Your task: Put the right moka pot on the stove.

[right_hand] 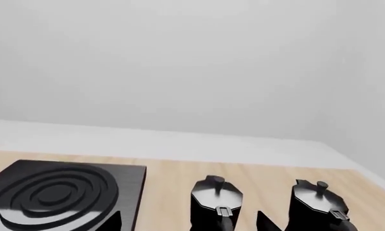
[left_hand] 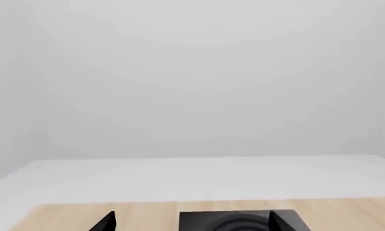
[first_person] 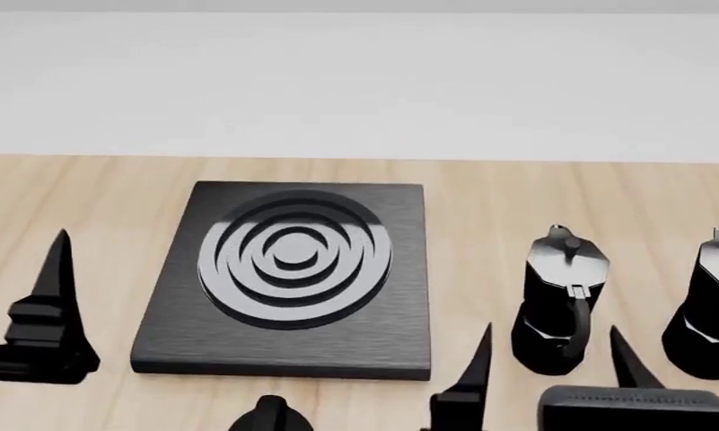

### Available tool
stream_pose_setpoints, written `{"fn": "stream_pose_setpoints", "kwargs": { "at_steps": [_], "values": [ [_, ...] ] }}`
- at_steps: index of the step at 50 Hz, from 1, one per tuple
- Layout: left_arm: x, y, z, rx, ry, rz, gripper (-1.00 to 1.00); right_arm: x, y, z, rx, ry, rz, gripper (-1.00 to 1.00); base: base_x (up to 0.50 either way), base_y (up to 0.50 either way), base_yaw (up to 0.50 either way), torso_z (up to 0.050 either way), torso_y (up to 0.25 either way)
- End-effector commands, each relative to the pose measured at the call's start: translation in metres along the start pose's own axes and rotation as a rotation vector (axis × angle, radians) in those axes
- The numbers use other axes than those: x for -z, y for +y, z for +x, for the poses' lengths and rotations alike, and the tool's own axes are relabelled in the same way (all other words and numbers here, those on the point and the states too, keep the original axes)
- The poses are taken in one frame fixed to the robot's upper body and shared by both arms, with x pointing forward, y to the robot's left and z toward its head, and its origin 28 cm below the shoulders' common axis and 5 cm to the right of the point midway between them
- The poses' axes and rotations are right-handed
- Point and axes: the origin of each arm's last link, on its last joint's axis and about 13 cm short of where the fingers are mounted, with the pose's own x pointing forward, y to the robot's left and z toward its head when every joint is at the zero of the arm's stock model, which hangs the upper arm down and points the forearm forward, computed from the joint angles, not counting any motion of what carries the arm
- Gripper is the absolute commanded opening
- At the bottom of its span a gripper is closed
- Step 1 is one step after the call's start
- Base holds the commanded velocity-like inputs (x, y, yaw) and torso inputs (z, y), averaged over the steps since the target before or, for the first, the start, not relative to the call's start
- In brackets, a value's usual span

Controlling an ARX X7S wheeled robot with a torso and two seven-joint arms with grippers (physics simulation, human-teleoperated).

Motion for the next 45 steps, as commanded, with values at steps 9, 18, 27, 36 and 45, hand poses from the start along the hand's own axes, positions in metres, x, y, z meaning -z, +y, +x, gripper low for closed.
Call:
{"fn": "stream_pose_setpoints", "kwargs": {
  "at_steps": [9, 18, 27, 36, 45],
  "values": [
    [-0.0067, 0.0002, -0.0013, 0.006, -0.011, 0.008, 1.0, -0.0042, -0.0008, -0.0008, 0.005, -0.01, -0.004, 1.0, 0.0, 0.0, 0.0, 0.0, 0.0],
    [-0.0052, 0.0001, 0.0001, -0.01, -0.002, 0.021, 1.0, -0.011, -0.0016, -0.0021, 0.009, -0.014, -0.003, 1.0, 0.0, 0.0, 0.0, 0.0, 0.0],
    [-0.0058, 0.0007, 0.0005, -0.021, -0.001, -0.002, 1.0, -0.0114, -0.0005, -0.0037, 0.012, -0.006, -0.014, 1.0, 0.0, 0.0, 0.0, 0.0, -0.03],
    [-0.0046, 0.0006, 0.0008, -0.02, 0.003, -0.002, 1.0, -0.0129, -0.0018, -0.0043, 0.015, -0.009, -0.014, 1.0, 0.0, 0.0, 0.0, 0.0, -0.176],
    [-0.0035, 0.0011, 0.0019, -0.03, 0.007, 0.0, 1.0, -0.0116, -0.0034, -0.0036, 0.023, -0.009, -0.016, 1.0, 0.0, 0.0, 0.0, 0.0, -0.176]
  ]
}}
